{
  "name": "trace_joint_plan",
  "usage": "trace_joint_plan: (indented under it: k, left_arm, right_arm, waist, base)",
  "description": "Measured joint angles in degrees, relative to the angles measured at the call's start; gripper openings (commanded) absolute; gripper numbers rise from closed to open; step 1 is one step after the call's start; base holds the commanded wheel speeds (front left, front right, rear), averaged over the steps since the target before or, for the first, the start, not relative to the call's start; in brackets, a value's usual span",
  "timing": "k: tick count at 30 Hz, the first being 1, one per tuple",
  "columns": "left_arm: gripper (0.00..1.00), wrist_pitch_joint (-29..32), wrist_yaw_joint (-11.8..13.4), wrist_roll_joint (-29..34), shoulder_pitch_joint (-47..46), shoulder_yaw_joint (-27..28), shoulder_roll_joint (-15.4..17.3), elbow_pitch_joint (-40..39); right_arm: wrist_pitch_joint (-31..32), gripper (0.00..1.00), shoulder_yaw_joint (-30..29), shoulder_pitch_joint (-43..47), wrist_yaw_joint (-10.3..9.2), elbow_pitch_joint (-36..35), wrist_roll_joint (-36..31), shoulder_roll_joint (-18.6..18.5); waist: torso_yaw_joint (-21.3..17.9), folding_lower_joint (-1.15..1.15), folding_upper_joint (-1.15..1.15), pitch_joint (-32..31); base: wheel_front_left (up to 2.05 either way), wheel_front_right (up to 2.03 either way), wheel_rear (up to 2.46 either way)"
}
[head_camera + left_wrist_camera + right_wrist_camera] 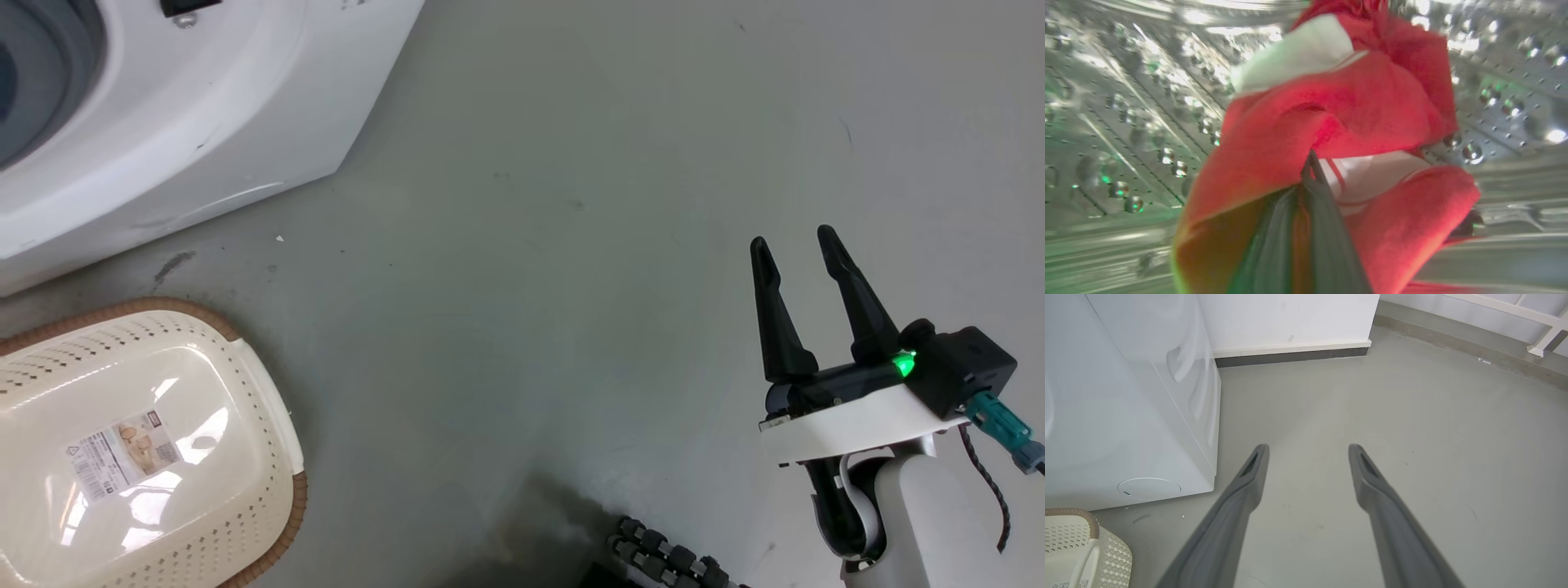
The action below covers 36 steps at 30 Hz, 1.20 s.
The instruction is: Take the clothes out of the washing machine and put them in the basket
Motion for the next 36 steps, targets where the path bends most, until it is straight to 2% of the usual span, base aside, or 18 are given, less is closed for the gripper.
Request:
trace_joint_plan:
  k: [8,17,21,26,27,36]
  left_arm:
    - [0.00,-16.9,0.2,-2.7,4.6,1.7,-2.3,3.1]
    - [0.00,-38.4,1.0,-4.9,12.6,2.6,-8.1,9.5]
    - [0.00,-45.6,1.1,-5.4,16.0,2.6,-10.2,11.6]
    - [0.00,-49.1,1.1,-6.2,19.8,2.4,-12.8,11.8]
    - [0.00,-49.7,0.9,-6.4,21.9,2.0,-14.5,10.4]
    - [0.00,-49.4,1.1,-7.2,28.8,0.2,-19.6,0.4]
  right_arm:
    - [0.0,1.00,-1.5,0.0,0.00,-0.2,-1.2,0.0]
    - [0.0,1.00,-3.1,1.0,0.00,-0.1,-3.6,0.0]
    - [0.0,1.00,-3.3,2.1,0.00,0.3,-4.6,0.0]
    - [0.2,1.00,-3.8,3.3,0.00,0.5,-5.6,0.0]
    - [0.8,1.00,-4.2,4.3,0.00,0.4,-5.9,0.0]
    - [2.8,1.00,-5.5,7.7,0.00,-1.2,-6.8,0.0]
  waist:
    - [1.6,0.00,0.00,-3.6]
    - [4.5,0.00,0.00,-10.3]
    - [5.9,-0.01,0.00,-14.1]
    - [8.0,-0.01,0.00,-19.0]
    - [9.4,-0.02,0.00,-21.7]
    - [14.4,-0.02,0.00,-28.3]
  base:
    - [0.00,0.00,0.00]
    - [0.00,0.00,0.00]
    - [0.00,0.00,0.00]
    - [0.00,0.00,0.00]
    - [0.00,0.00,0.00]
    - [0.00,0.00,0.00]
